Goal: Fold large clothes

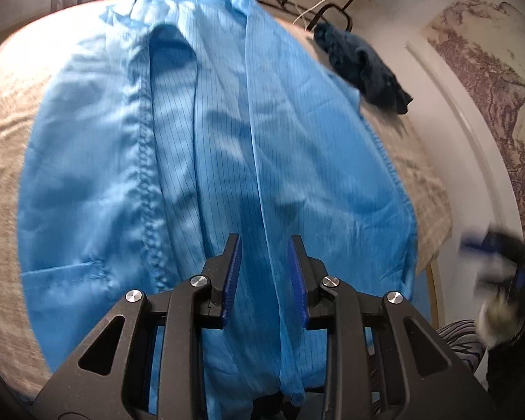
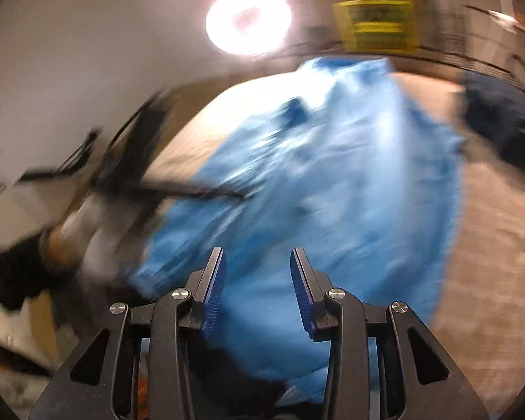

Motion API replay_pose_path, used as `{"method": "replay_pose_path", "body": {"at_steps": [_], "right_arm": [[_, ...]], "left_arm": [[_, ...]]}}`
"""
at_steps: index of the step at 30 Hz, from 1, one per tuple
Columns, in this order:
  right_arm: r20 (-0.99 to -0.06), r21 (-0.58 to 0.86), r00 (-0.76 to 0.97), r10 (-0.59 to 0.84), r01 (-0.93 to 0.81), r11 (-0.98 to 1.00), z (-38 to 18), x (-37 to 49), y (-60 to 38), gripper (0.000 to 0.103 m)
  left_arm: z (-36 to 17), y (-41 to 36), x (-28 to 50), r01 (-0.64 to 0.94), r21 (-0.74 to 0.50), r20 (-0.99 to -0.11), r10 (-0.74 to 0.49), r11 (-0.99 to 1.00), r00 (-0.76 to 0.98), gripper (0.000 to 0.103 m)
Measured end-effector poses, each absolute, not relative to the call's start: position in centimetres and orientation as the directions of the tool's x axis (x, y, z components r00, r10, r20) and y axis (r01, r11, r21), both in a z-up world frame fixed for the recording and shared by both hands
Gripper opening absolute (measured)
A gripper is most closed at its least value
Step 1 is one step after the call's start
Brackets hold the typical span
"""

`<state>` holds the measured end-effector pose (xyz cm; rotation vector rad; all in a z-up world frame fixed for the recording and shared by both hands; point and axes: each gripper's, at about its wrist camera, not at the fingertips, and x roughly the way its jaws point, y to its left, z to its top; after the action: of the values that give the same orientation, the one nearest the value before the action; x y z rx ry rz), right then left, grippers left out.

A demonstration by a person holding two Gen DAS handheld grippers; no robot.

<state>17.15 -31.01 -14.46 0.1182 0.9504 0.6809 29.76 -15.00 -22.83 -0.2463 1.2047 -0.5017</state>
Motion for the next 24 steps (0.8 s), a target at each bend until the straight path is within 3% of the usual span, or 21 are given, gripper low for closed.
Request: {"method": "replay_pose_path", "body": {"at_steps": [11,14,19,21,22,24], "right_arm": [[-0.748,0.514,0.462,0.477,-0.050,0.856,-21.5,34.1,-40.8,0.036],[-0.756,0.534,0.445,0.480,-0.005,0.846,-23.3,37.0,-41.8,0.036],[-0.815,0.436,0.424,0.394,0.001,0.900,-24.6,39.7,-41.6,0.036],[-0.816,0.437,0.422,0.396,0.001,0.899,-25.0,40.2,-41.9,0.036],[-0.813,0.444,0.421,0.402,0.000,0.896,-25.3,40.3,-42.1,0.035],[-0.806,0.450,0.427,0.410,-0.008,0.893,-25.5,40.8,-42.2,0.012]], "left_arm": [[-25.7,-16.6,31.0,0.242,-0.458,-0.843,-0.504,0.855,0.189,0.027],[-26.3,-16.6,31.5,0.222,-0.486,-0.835,-0.525,0.845,0.166,0.027],[-27.1,-16.8,31.8,0.217,-0.527,-0.819,-0.559,0.822,0.131,0.026],[-27.2,-17.1,31.9,0.228,-0.535,-0.813,-0.569,0.814,0.123,0.021],[-27.3,-17.2,31.9,0.229,-0.538,-0.812,-0.572,0.811,0.118,0.012],[-27.5,-17.6,31.9,0.229,-0.539,-0.813,-0.571,0.811,0.109,0.006]]}}
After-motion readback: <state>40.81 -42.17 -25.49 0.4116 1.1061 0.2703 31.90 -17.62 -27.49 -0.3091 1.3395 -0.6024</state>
